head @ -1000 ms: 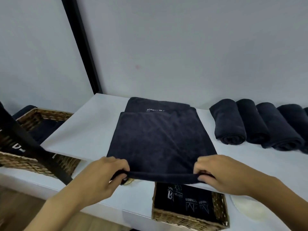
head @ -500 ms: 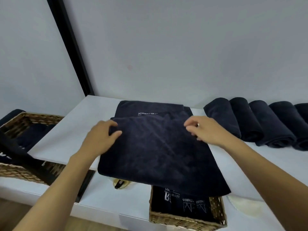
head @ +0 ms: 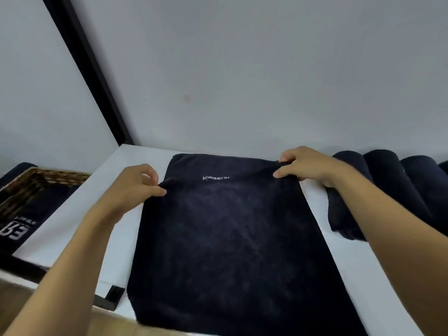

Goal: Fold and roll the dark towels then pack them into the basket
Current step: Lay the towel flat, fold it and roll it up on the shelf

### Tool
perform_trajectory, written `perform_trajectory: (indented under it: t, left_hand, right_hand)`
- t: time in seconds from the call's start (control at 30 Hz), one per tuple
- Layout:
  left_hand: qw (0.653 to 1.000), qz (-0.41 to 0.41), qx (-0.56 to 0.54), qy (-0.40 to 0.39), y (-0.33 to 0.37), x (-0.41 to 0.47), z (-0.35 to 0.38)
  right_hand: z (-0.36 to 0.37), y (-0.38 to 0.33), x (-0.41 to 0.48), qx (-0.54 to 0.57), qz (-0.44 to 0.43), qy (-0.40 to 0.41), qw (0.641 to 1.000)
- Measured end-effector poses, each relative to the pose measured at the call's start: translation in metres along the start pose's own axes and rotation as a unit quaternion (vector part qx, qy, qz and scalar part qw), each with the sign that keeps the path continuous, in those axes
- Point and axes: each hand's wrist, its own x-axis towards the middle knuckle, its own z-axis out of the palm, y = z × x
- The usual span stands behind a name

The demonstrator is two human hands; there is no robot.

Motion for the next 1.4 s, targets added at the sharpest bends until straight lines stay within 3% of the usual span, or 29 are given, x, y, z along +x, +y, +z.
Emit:
perform_trajectory:
  t: [0.07, 0.17, 0.33, 0.43, 0.5, 0.6, 0.73, 0.87, 1.0, 1.17, 1.27, 1.4]
  left_hand:
    - [0.996, -0.01, -0.054, -0.065, 0.006, 0.005, -0.011]
    - [0.989, -0.022, -0.018, -0.146, 0.014, 0.017, -0.019]
    - [0.994, 0.026, -0.036, -0.099, 0.022, 0.057, -0.012]
    - [0.998, 0.042, -0.037, -0.013, 0.019, 0.094, 0.006]
    - [0.998, 0.046, 0.022, 0.031, 0.014, 0.115, 0.021]
    - [0.987, 0.059, 0.142, 0.05, 0.013, 0.132, 0.038]
    - [0.984, 0.075, 0.146, 0.061, 0.02, 0.134, 0.046]
    - [0.99, 0.055, 0.109, 0.065, 0.02, 0.131, 0.046]
    - [0.99, 0.055, 0.122, 0.048, 0.024, 0.124, 0.037]
    - [0.997, 0.059, 0.001, 0.052, 0.03, 0.113, 0.019]
    - [0.994, 0.051, -0.064, 0.069, 0.038, 0.1, 0.009]
    - [0.993, -0.019, -0.086, 0.078, 0.033, 0.086, -0.001]
  right_hand:
    - [-0.013, -0.002, 0.003, 0.065, 0.009, -0.027, 0.997]
    - [-0.022, -0.002, 0.014, 0.084, 0.024, -0.033, 0.996]
    - [-0.018, 0.001, 0.036, 0.142, 0.038, 0.06, 0.987]
    - [-0.008, 0.004, 0.054, 0.009, 0.03, 0.191, 0.981]
    - [0.004, 0.004, 0.063, -0.107, 0.033, 0.24, 0.964]
    - [0.023, -0.001, 0.063, -0.208, 0.047, 0.259, 0.942]
    - [0.035, 0.003, 0.063, -0.259, 0.1, 0.194, 0.941]
    - [0.035, 0.005, 0.069, -0.177, 0.124, 0.167, 0.962]
    - [0.031, 0.009, 0.064, -0.115, 0.078, 0.198, 0.97]
    - [0.02, 0.002, 0.049, 0.115, 0.018, 0.227, 0.967]
    - [0.013, -0.009, 0.039, 0.258, 0.05, 0.189, 0.946]
    - [0.001, -0.013, 0.026, 0.29, 0.091, 0.132, 0.944]
